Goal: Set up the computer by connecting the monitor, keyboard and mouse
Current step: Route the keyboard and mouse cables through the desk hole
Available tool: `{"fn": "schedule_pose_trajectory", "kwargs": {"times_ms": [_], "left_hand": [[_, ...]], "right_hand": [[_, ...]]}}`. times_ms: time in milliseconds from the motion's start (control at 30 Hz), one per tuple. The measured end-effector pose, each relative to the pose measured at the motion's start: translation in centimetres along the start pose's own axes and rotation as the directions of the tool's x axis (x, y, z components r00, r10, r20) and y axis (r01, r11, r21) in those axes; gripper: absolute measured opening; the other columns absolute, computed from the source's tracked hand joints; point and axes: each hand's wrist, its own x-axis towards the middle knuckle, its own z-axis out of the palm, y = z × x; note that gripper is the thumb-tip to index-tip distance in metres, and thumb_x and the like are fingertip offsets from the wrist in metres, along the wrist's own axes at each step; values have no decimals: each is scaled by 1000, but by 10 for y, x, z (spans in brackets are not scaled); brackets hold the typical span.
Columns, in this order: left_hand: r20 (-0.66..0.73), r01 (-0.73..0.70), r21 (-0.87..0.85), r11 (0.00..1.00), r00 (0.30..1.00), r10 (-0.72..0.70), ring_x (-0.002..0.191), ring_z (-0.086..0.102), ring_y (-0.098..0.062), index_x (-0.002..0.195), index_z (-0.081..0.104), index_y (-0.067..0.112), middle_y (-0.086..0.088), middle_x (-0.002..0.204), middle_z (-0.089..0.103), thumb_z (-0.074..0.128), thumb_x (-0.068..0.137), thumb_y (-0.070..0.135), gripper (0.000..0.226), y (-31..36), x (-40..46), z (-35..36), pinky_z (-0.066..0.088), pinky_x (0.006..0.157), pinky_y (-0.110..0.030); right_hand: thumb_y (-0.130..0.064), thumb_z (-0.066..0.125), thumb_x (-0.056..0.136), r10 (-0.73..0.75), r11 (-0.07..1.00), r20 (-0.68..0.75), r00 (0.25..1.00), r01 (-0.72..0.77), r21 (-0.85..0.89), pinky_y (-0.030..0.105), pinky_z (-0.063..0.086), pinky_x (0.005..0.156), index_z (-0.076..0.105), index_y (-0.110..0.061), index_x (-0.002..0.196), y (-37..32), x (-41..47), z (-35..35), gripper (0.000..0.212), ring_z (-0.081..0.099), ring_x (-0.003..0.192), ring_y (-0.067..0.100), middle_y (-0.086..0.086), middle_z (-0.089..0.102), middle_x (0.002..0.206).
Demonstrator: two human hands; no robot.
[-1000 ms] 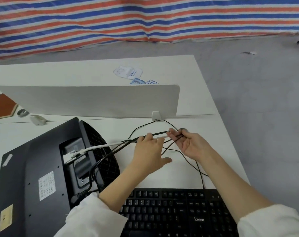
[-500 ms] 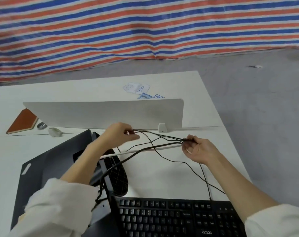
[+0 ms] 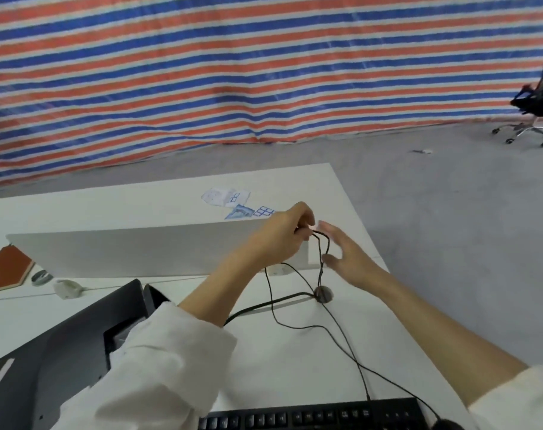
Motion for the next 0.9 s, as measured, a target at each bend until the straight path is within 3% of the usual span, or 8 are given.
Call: {"fn": "schedule_pose_trajectory", "kwargs": {"times_ms": [100,233,333,433,567,700,800,900], "left_hand": [[-56,-26,11,1000,998,27,77,55,-14,95,49,17,3,86,60,59,91,15,11,6,12,-3,39,63,-9],[-59,44,0,999,997,-44,65,49,-5,104,64,14,7,76,56,57,93,20,14,-10,13,-14,36,57,-5],[31,126,5,992,991,-126,64,47,-9,106,67,9,6,70,53,48,97,16,22,-34,8,-14,37,61,-13],[65,202,44,978,977,-204,78,55,-22,105,68,11,-7,86,63,43,98,14,26,-46,8,-6,45,78,-31],[-84,128,-117,985,987,-138,83,59,-21,120,58,10,-3,84,60,49,96,10,26,-29,17,1,42,74,-17],[-102,105,-106,989,988,-116,82,53,-14,121,56,14,1,89,58,54,93,14,28,-27,17,6,37,70,-16],[-3,215,-112,970,976,-217,79,56,-23,96,60,12,-6,83,59,51,93,10,9,-52,11,15,43,73,-29],[48,327,-171,930,945,-323,70,52,-20,74,59,14,-2,69,61,56,92,12,19,-78,2,19,45,70,-33]], "right_hand": [[-13,44,97,-28,998,32,999,30,-54,25,43,87,55,-25,101,-8,-1,-5,17,58,94,14,-5,65,87],[-8,35,97,54,998,-316,947,-60,-10,12,39,60,51,-22,74,5,0,-18,32,57,69,18,0,57,67],[-5,35,96,167,985,-430,887,-172,28,21,39,63,52,-22,73,23,1,-29,33,55,75,21,-4,57,68],[-4,41,94,190,981,-263,946,-196,1,21,40,66,54,-18,91,28,0,-22,20,59,83,22,1,60,76],[-13,40,98,64,998,-73,995,-64,-3,9,37,60,47,-24,114,2,0,-6,22,57,77,9,-1,58,83],[-11,36,99,-28,1000,-325,945,24,-14,9,35,56,54,-14,92,-15,7,-11,19,51,64,5,2,55,72],[-5,33,99,-5,995,-491,871,55,88,5,36,56,51,-11,91,-11,7,-23,20,52,58,-5,-1,54,75],[-5,35,99,61,996,-602,796,-13,85,11,36,58,54,-7,95,9,0,-39,20,54,66,4,2,55,74]]}}
